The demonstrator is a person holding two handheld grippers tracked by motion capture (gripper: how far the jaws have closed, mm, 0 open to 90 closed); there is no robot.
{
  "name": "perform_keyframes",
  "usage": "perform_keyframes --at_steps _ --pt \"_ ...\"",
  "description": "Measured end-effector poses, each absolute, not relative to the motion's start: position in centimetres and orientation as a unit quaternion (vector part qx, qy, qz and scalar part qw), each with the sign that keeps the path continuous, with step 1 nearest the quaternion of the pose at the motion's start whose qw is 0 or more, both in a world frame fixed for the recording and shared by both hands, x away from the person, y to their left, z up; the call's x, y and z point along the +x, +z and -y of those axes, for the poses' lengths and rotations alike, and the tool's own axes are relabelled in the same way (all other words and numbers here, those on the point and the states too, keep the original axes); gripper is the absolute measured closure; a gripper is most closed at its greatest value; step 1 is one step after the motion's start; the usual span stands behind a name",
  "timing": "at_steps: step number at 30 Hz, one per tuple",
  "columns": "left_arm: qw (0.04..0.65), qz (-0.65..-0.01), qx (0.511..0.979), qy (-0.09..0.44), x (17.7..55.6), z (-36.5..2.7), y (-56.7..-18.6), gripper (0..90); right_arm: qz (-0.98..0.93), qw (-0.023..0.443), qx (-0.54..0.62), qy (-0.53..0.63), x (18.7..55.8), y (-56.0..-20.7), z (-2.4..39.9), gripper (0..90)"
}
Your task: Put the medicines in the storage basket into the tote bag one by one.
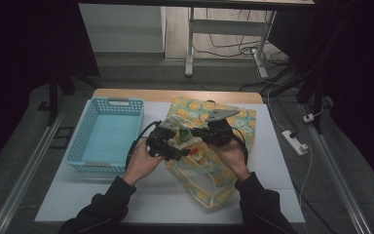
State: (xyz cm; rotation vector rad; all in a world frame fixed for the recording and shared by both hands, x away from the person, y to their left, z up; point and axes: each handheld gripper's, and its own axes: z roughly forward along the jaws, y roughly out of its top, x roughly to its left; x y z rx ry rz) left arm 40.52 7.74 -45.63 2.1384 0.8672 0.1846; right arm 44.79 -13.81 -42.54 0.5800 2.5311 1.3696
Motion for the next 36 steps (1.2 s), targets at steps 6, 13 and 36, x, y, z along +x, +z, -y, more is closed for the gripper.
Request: perform_keyframes --at_steps 6,13,36 --pt "0.409 -0.337 0.845 0.069 39.9 -8.0 -45.6 6.4 -0.856 0.104 0.196 0.467 44.7 -42.4 13.9 90.0" --pt "0.413 -0.330 0.846 0.065 38.8 -8.7 -45.6 3.5 -0.855 0.104 0.195 0.468 44.7 -42.2 14.0 90.0" --pt "0.431 -0.303 0.849 0.030 36.6 -10.4 -47.1 0.0 -0.858 0.102 0.193 0.465 44.6 -42.3 13.9 90.0"
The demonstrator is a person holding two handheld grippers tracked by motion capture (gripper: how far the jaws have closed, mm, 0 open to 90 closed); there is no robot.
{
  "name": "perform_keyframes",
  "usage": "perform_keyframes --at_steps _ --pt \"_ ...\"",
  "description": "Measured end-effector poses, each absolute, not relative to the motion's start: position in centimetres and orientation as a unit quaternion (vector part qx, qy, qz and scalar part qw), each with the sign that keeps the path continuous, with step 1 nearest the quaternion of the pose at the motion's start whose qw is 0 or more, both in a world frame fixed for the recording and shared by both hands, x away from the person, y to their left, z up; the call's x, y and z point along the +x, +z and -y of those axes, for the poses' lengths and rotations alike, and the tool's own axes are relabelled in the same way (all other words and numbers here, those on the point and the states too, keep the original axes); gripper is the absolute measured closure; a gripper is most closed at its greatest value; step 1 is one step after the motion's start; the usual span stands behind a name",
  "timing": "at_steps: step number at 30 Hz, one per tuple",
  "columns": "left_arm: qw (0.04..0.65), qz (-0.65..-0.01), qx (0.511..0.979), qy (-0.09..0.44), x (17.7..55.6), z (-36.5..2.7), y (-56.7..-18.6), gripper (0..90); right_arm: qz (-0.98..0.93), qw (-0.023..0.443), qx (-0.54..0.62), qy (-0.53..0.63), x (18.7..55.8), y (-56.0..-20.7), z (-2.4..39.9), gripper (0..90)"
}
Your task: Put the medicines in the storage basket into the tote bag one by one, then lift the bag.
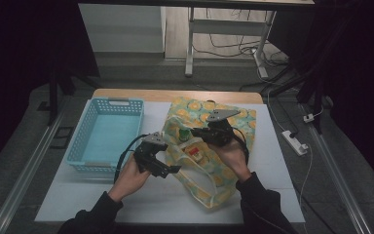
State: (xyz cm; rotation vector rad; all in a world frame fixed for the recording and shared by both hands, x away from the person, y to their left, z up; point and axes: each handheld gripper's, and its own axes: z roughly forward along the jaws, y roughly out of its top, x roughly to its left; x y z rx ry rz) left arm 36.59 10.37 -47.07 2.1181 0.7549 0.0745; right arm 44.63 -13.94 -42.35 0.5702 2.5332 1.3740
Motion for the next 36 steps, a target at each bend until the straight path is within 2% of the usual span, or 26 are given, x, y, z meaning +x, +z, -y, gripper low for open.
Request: perform_keyframes --at_steps 8,16,23,30,36 --pt "0.427 -0.284 0.858 0.027 37.2 -9.9 -47.4 0.0 -0.859 0.102 0.192 0.463 44.6 -42.4 13.8 90.0" --pt "0.418 -0.278 0.863 0.051 38.1 -9.0 -47.6 0.0 -0.861 0.100 0.193 0.460 44.7 -42.5 13.7 90.0" --pt "0.403 -0.276 0.871 0.044 39.2 -8.0 -47.6 0.0 -0.861 0.099 0.193 0.460 44.7 -42.6 13.7 90.0" --pt "0.407 -0.248 0.878 0.040 40.4 -7.0 -47.5 0.8 -0.862 0.099 0.193 0.458 44.7 -42.7 13.6 90.0" --pt "0.375 -0.226 0.898 0.055 41.2 -5.9 -48.5 0.7 -0.861 0.100 0.195 0.459 44.8 -42.8 13.6 90.0"
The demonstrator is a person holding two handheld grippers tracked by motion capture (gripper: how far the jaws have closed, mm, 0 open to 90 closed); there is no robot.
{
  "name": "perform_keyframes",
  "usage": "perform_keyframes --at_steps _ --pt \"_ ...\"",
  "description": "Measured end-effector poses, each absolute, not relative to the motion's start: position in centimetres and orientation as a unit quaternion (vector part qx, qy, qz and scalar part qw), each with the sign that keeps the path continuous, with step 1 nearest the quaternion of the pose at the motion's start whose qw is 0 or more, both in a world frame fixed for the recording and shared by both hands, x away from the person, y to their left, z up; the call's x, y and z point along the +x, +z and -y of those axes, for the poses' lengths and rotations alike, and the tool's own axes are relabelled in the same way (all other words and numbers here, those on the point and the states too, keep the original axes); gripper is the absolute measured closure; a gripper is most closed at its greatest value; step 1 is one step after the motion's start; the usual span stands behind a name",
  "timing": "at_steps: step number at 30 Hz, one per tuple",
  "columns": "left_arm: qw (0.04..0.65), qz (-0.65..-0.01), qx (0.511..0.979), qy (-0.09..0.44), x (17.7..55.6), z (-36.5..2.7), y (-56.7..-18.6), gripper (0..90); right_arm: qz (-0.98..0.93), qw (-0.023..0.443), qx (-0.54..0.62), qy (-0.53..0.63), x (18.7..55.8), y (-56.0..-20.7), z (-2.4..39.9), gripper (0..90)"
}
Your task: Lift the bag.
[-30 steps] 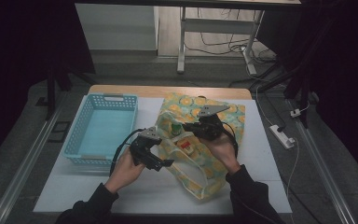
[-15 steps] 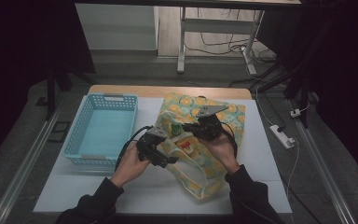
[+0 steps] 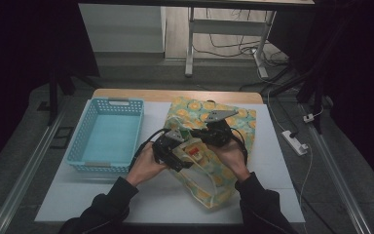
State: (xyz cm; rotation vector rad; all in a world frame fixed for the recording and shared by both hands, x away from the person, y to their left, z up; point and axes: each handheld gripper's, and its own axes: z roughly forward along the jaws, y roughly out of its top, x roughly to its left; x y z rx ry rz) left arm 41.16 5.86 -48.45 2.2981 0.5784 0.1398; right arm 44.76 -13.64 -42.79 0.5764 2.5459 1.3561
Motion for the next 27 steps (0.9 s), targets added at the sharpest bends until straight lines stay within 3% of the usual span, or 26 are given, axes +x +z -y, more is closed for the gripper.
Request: perform_keyframes --at_steps 6,10,13,19,25,27 --pt "0.355 -0.213 0.908 0.054 41.7 -5.1 -49.9 1.1 -0.863 0.099 0.193 0.456 44.7 -42.9 13.6 90.0" --pt "0.341 -0.209 0.914 0.066 41.8 -5.4 -50.5 7.3 -0.863 0.100 0.192 0.456 44.7 -42.9 13.5 90.0" --pt "0.335 -0.211 0.915 0.076 41.7 -5.6 -50.7 17.2 -0.864 0.100 0.191 0.455 44.7 -42.9 13.4 90.0" --pt "0.320 -0.215 0.919 0.087 41.4 -6.0 -50.9 55.7 -0.865 0.099 0.191 0.454 44.7 -43.0 13.4 90.0" --pt "0.314 -0.220 0.920 0.075 41.3 -6.2 -50.8 83.3 -0.865 0.098 0.191 0.454 44.7 -43.0 13.4 90.0" --pt "0.320 -0.230 0.917 0.062 41.3 -6.3 -50.7 87.4 -0.865 0.098 0.191 0.454 44.7 -43.0 13.4 90.0"
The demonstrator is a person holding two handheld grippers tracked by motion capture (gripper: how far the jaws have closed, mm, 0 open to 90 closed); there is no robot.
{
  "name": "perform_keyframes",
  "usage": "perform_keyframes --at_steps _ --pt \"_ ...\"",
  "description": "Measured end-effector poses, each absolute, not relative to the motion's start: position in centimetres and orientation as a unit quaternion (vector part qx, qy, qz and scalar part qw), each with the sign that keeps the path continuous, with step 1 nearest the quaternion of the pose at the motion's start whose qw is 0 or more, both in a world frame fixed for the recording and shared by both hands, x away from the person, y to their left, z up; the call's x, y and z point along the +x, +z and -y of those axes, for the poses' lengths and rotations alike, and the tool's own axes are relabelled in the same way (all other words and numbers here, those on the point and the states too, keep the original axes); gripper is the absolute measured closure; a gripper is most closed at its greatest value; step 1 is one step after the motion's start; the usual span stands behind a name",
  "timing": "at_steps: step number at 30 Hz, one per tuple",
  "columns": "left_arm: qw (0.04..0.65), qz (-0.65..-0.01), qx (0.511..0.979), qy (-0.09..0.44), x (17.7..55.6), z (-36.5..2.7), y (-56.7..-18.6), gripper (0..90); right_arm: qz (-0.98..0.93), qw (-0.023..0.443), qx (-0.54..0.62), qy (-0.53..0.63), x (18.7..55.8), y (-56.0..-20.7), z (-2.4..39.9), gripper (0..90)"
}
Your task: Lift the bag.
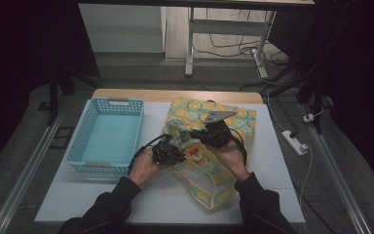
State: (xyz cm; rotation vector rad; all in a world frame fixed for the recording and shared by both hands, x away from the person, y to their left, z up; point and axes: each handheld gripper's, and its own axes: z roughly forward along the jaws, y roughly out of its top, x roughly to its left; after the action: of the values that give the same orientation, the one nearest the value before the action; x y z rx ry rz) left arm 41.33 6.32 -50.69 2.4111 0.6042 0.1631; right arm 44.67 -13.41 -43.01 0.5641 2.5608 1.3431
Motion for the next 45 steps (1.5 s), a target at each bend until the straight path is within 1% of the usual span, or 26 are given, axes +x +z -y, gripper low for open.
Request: perform_keyframes --at_steps 4,8,13,19,32,45 --pt "0.332 -0.239 0.911 0.055 41.4 -6.6 -50.3 88.5 -0.865 0.097 0.191 0.453 44.7 -43.0 13.5 90.0" --pt "0.328 -0.251 0.909 0.055 41.3 -6.9 -49.7 88.9 -0.865 0.096 0.193 0.454 44.7 -43.0 13.5 90.0" --pt "0.345 -0.262 0.900 0.043 41.1 -6.9 -49.0 89.0 -0.864 0.096 0.193 0.455 44.7 -42.9 13.6 90.0" --pt "0.349 -0.264 0.898 0.057 40.6 -6.7 -47.9 89.0 -0.861 0.099 0.193 0.460 44.7 -42.5 13.9 90.0" --pt "0.395 -0.301 0.867 0.031 40.6 -7.9 -45.3 89.0 -0.861 0.099 0.179 0.466 44.0 -41.3 13.9 90.0" --pt "0.428 -0.313 0.848 0.006 40.8 -9.2 -43.4 89.1 -0.862 0.092 0.171 0.468 43.4 -40.5 13.7 90.0"
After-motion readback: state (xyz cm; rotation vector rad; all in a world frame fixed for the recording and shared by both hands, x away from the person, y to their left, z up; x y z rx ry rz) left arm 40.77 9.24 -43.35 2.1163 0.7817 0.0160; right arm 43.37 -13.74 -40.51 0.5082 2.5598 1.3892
